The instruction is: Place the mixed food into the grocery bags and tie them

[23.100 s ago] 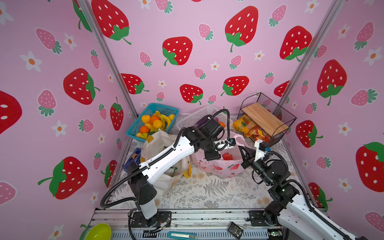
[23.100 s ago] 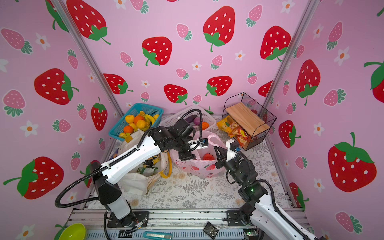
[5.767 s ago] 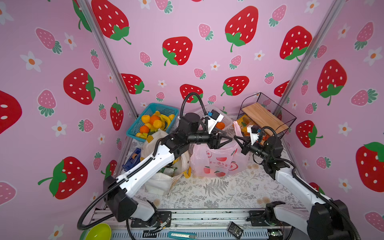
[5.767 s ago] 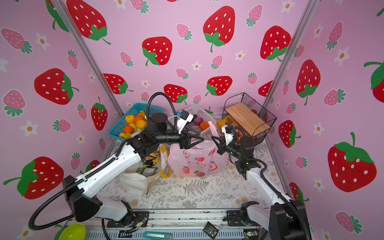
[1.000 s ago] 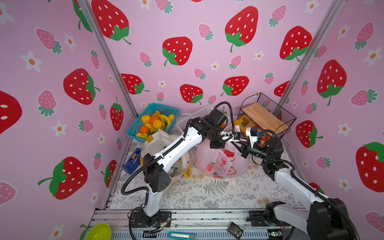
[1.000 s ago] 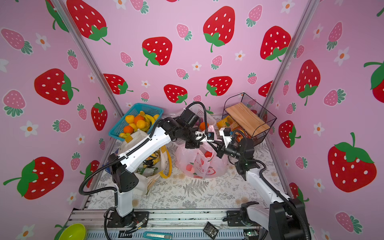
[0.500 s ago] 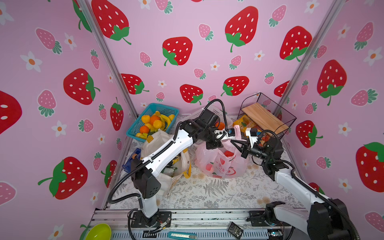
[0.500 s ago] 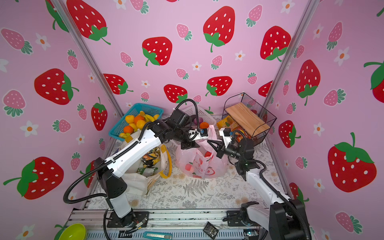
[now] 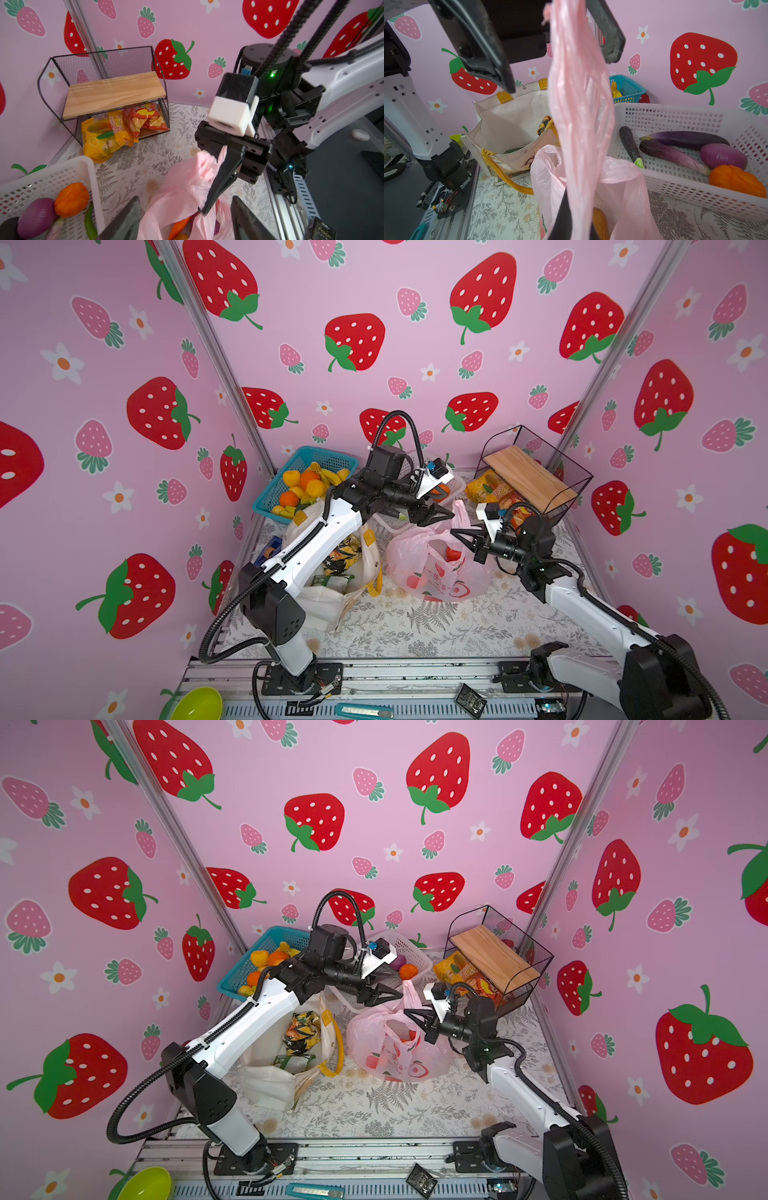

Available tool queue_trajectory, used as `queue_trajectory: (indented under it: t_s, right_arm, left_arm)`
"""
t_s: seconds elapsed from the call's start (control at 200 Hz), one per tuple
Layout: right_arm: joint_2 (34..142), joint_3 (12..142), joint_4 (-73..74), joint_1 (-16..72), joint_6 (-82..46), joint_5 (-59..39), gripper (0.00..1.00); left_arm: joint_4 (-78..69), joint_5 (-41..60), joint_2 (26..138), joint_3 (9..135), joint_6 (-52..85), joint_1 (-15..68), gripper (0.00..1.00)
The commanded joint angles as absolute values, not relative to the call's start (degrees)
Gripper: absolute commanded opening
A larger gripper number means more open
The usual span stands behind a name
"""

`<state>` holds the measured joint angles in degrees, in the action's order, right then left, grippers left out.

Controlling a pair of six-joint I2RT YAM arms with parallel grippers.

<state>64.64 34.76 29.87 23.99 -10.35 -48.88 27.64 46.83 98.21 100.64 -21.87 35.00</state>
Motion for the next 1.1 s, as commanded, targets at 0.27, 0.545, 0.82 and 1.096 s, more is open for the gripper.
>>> queue_trajectory:
  t_s: [0.27,0.545,0.82,1.096]
  right_arm:
    - [64.96,36.82,27.91,24.76,-9.49,-46.77,0.00]
    - [63.92,35.93,27.71,23.68,-17.60,-41.86,0.10]
    - [64.67,35.51,32.81,23.73,-25.04,-39.48,0.15]
    - [66.49,34.67,38.86,23.73,-33.59,-35.45,0.10]
  left_arm:
    - [31.97,53.33,104.69,111.00,-20.54,36.96,0.18]
    - [19.08,49.29,96.26,96.18,-15.82,34.80,0.00]
    - [11.74,44.92,91.52,87.07,-10.67,34.84,0.00]
    - [1.62,37.64,87.91,75.71,-7.91,37.27,0.00]
